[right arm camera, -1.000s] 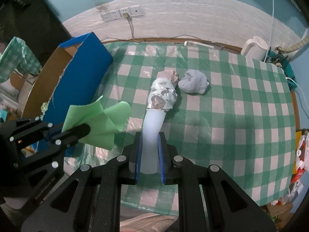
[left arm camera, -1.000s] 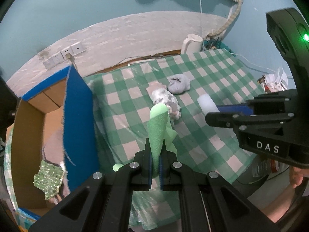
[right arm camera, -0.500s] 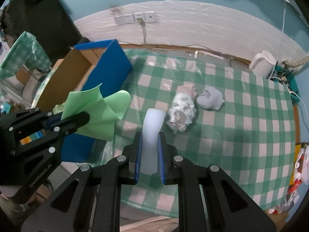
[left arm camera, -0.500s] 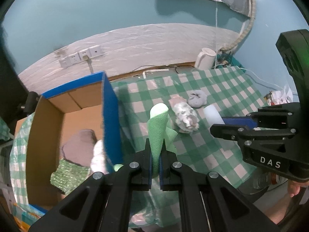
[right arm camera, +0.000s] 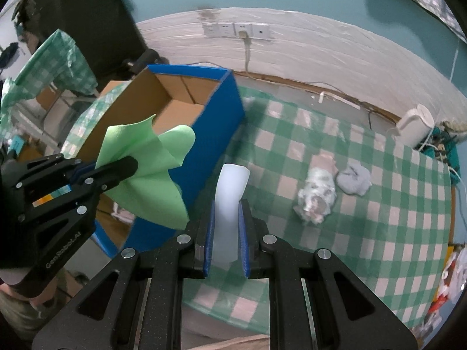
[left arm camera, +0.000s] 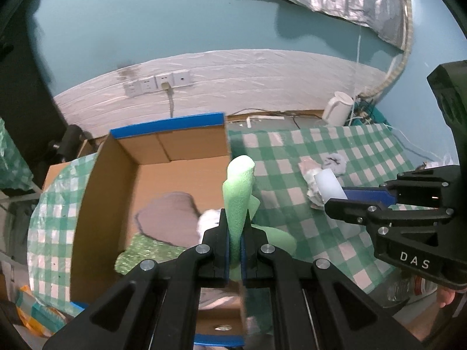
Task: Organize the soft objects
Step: 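Carry green sheet with left tool while right tool carries white tube over box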
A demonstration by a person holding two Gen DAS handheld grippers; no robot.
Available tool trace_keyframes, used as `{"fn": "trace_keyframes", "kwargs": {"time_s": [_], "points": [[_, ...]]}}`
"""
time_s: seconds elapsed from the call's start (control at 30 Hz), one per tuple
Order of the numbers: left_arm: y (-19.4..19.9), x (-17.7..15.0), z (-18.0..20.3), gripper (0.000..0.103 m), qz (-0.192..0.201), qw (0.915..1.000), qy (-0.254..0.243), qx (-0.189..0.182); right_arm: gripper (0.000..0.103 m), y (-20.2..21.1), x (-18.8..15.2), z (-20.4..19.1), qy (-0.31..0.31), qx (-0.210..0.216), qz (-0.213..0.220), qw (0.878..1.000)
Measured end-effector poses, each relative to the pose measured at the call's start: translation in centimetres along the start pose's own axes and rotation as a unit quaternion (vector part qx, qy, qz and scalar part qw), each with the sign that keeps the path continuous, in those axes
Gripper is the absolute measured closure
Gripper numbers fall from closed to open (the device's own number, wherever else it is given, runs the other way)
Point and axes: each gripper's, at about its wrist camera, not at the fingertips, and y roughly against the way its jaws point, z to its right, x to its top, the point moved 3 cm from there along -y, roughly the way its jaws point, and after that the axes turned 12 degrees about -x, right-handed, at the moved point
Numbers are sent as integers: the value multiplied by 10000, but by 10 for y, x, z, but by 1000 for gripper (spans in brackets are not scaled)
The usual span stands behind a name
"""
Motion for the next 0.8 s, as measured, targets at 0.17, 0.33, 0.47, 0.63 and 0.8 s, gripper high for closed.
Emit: {"fn": "trace_keyframes", "kwargs": {"time_s": [0.17, 0.33, 0.47, 0.63, 0.8], "points": [[9, -1, -20, 98, 85, 9998, 159, 76, 89, 0, 13, -24, 169, 59, 36, 9998], [14, -4, -43, 98, 114, 9992, 345, 176, 89, -3, 23, -47, 330, 108, 18, 9994], [17, -7, -62, 98, 126, 9983, 521, 224, 89, -6, 30, -63, 448, 137, 4, 9989], [20, -11, -82, 98, 110, 9970, 715, 286, 89, -14, 36, -85, 579, 200, -67, 9981], [22, -13, -99, 98, 131, 9956, 855, 349, 89, -23, 42, -104, 709, 272, -139, 9970]]}}
